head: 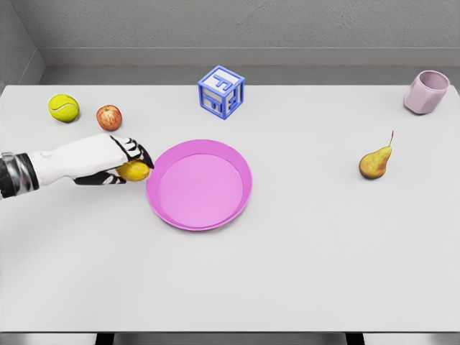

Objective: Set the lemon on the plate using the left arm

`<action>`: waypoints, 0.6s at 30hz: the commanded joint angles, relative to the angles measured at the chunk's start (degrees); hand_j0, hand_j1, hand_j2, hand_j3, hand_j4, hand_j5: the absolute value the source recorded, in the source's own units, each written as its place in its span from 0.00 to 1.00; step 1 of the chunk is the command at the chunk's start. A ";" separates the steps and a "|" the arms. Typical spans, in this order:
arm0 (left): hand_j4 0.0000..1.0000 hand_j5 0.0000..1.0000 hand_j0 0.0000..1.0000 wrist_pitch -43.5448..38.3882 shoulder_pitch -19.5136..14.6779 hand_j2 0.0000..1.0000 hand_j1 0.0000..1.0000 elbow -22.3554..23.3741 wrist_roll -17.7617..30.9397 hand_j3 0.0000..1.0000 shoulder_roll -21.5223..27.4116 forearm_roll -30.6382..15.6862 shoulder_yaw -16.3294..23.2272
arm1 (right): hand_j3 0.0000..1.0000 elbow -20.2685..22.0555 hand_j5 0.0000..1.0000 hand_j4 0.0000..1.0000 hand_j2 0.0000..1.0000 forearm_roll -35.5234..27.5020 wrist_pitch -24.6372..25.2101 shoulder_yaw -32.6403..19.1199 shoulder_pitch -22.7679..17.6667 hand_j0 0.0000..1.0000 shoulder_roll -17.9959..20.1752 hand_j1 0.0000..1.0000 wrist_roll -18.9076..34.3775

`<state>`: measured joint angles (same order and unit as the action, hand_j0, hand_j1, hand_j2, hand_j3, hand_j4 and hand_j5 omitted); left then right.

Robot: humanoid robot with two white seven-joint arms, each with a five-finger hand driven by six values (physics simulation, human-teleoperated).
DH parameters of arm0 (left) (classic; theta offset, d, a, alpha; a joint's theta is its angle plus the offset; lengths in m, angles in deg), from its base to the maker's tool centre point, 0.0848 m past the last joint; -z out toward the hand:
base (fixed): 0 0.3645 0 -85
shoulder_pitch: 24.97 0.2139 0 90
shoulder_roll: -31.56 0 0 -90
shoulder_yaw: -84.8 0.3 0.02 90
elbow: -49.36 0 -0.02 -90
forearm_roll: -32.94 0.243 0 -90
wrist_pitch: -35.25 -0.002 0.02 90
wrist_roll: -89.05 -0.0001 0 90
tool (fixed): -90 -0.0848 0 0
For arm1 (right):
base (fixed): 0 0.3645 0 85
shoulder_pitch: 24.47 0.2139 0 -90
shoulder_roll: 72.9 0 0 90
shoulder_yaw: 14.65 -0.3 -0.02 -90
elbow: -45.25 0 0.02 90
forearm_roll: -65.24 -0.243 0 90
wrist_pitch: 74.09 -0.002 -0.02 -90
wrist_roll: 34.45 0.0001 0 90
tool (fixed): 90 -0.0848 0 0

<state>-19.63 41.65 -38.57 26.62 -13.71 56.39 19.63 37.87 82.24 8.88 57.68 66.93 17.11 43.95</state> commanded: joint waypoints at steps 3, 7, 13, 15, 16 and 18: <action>0.48 0.48 0.48 -0.12 -0.09 0.48 0.48 -4.27 -0.05 0.48 -2.10 -0.86 2.85 | 1.00 0.00 1.00 1.00 1.00 -0.03 0.00 0.00 0.00 1.00 0.00 1.00 0.00; 0.48 0.48 0.48 -0.12 -2.20 0.48 0.48 -4.27 0.04 0.48 -4.83 -0.25 6.10 | 1.00 0.00 1.00 1.00 1.00 -0.03 0.00 0.00 0.00 1.00 0.00 1.00 0.00; 0.87 0.87 0.87 -0.12 -2.46 0.87 0.87 -4.18 -0.05 0.87 -7.02 -0.16 7.07 | 1.00 0.00 1.00 1.00 1.00 -0.03 0.00 0.00 0.00 1.00 0.00 1.00 0.00; 1.00 1.00 1.00 -0.12 -2.99 1.00 1.00 -4.18 0.04 1.00 -7.91 -0.07 6.98 | 1.00 0.00 1.00 1.00 1.00 -0.03 0.00 0.00 0.00 1.00 0.00 1.00 0.00; 1.00 1.00 1.00 -0.12 -3.08 1.00 1.00 -4.18 0.04 1.00 -7.90 -0.07 6.72 | 1.00 0.00 1.00 1.00 1.00 -0.03 0.00 0.00 0.00 1.00 0.00 1.00 0.00; 1.00 1.00 1.00 -0.12 -3.78 1.00 1.00 -4.18 0.04 1.00 -7.47 0.11 6.10 | 1.00 0.00 1.00 1.00 1.00 -0.03 0.00 0.00 0.00 1.00 0.00 1.00 0.00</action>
<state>-19.62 37.60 -42.73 26.68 -21.14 56.82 26.08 37.87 82.24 8.88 57.68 66.93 17.11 43.95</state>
